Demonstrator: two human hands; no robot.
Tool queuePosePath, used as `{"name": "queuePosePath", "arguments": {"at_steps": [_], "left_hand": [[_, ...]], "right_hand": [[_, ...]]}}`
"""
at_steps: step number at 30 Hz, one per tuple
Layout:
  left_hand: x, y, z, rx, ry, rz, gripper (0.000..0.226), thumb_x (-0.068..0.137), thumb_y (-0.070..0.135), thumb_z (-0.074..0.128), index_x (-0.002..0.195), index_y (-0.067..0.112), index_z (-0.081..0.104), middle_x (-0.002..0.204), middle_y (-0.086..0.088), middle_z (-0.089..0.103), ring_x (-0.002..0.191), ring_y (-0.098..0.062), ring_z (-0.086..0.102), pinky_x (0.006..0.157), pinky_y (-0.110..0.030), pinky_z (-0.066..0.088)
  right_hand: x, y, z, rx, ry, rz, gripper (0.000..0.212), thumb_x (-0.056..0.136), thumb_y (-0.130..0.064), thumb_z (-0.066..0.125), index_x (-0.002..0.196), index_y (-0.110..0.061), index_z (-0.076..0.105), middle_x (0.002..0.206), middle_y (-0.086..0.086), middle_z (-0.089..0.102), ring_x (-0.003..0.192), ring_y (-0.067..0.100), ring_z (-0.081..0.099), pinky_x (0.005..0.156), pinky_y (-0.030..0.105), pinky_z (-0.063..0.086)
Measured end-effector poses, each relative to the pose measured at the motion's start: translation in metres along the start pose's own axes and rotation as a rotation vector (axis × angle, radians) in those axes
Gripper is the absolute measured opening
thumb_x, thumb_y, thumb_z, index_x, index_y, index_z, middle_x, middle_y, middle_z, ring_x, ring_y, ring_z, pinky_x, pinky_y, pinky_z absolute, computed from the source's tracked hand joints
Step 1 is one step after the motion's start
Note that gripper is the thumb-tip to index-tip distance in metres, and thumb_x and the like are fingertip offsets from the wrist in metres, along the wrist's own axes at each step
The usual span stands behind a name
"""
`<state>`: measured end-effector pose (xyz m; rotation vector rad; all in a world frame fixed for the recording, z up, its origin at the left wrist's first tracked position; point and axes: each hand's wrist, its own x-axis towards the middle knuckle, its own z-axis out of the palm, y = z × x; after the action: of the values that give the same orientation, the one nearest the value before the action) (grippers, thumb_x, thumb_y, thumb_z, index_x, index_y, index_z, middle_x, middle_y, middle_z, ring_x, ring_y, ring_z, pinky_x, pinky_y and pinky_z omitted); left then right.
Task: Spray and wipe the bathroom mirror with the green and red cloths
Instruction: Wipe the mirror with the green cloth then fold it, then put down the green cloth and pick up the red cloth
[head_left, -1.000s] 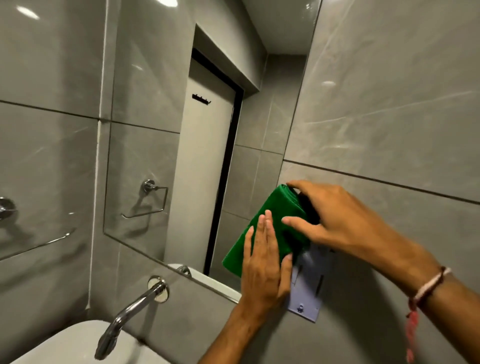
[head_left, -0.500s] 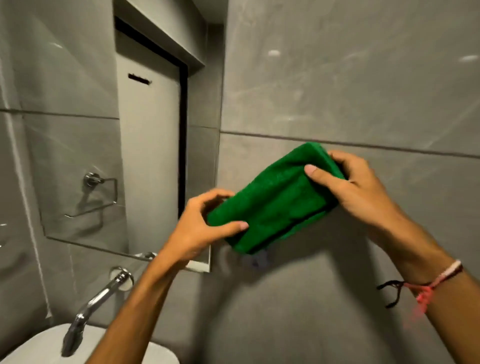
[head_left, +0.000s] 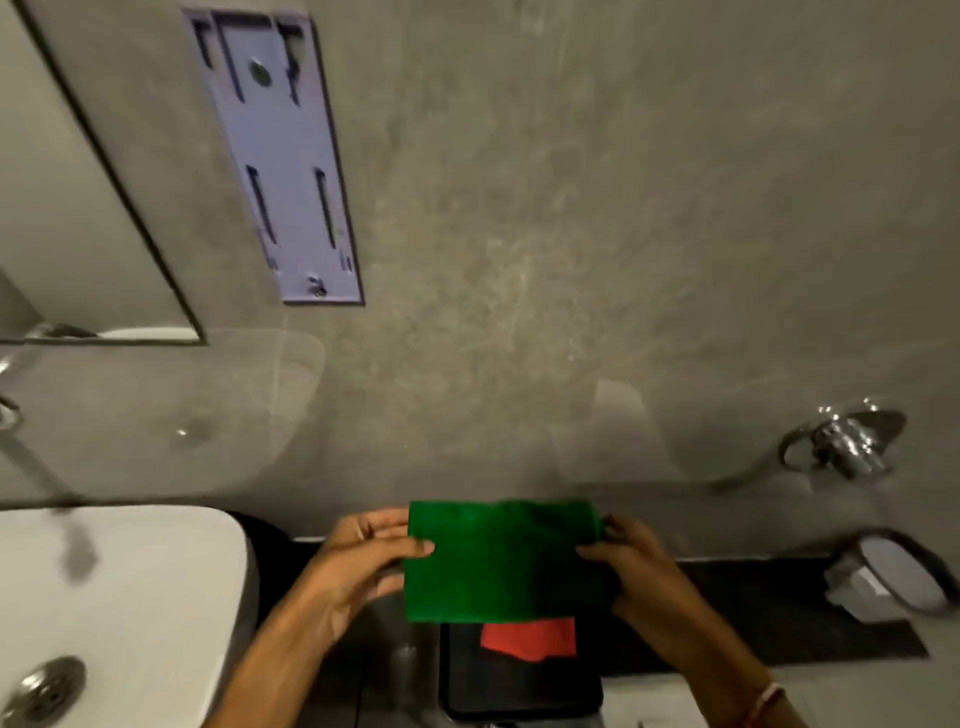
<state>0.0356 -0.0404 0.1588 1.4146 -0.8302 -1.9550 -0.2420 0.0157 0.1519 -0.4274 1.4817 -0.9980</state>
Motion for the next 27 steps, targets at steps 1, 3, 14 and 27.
{"name": "queuePosePath", "arguments": {"at_steps": [1, 3, 14, 27], "left_hand": [[0.016, -0.028, -0.001, 0.013, 0.002, -0.094, 0.039, 0.077, -0.019, 0.066, 0.114, -0.005, 0.072, 0.105, -0.021, 0.078, 0.077, -0.022, 0.077, 0.072, -0.034, 0.064], [0.024, -0.065, -0.008, 0.04, 0.113, -0.217, 0.04, 0.077, -0.022, 0.065, 0.114, -0.006, 0.07, 0.099, -0.021, 0.076, 0.076, -0.024, 0.075, 0.068, -0.036, 0.065], [0.095, -0.156, 0.014, 0.239, 0.351, -0.148, 0.039, 0.072, -0.03, 0.067, 0.106, -0.011, 0.063, 0.085, -0.014, 0.065, 0.084, -0.029, 0.063, 0.048, -0.019, 0.056], [0.09, -0.146, -0.055, 1.731, 0.505, 0.468, 0.083, 0.091, 0.07, 0.039, 0.16, 0.026, 0.021, 0.167, -0.022, 0.022, 0.153, -0.036, 0.027, 0.12, -0.062, 0.025]], "right_hand": [[0.013, 0.029, -0.01, -0.048, 0.03, 0.084, 0.03, 0.09, 0.02, 0.049, 0.108, 0.001, 0.065, 0.101, 0.021, 0.074, 0.077, 0.026, 0.076, 0.059, 0.036, 0.063], [0.019, 0.062, -0.021, -0.018, 0.114, 0.235, 0.032, 0.091, 0.021, 0.049, 0.116, 0.005, 0.061, 0.108, 0.025, 0.066, 0.09, 0.033, 0.07, 0.065, 0.042, 0.06], [0.097, 0.108, -0.03, -0.431, 0.16, 0.344, 0.022, 0.089, 0.016, 0.051, 0.098, 0.002, 0.064, 0.092, 0.019, 0.061, 0.084, 0.032, 0.059, 0.077, 0.042, 0.047], [0.139, 0.106, 0.012, -0.822, 0.311, 0.119, 0.085, 0.072, -0.042, 0.09, 0.132, 0.001, 0.046, 0.14, 0.025, 0.057, 0.131, 0.044, 0.057, 0.11, 0.052, 0.047]]}}
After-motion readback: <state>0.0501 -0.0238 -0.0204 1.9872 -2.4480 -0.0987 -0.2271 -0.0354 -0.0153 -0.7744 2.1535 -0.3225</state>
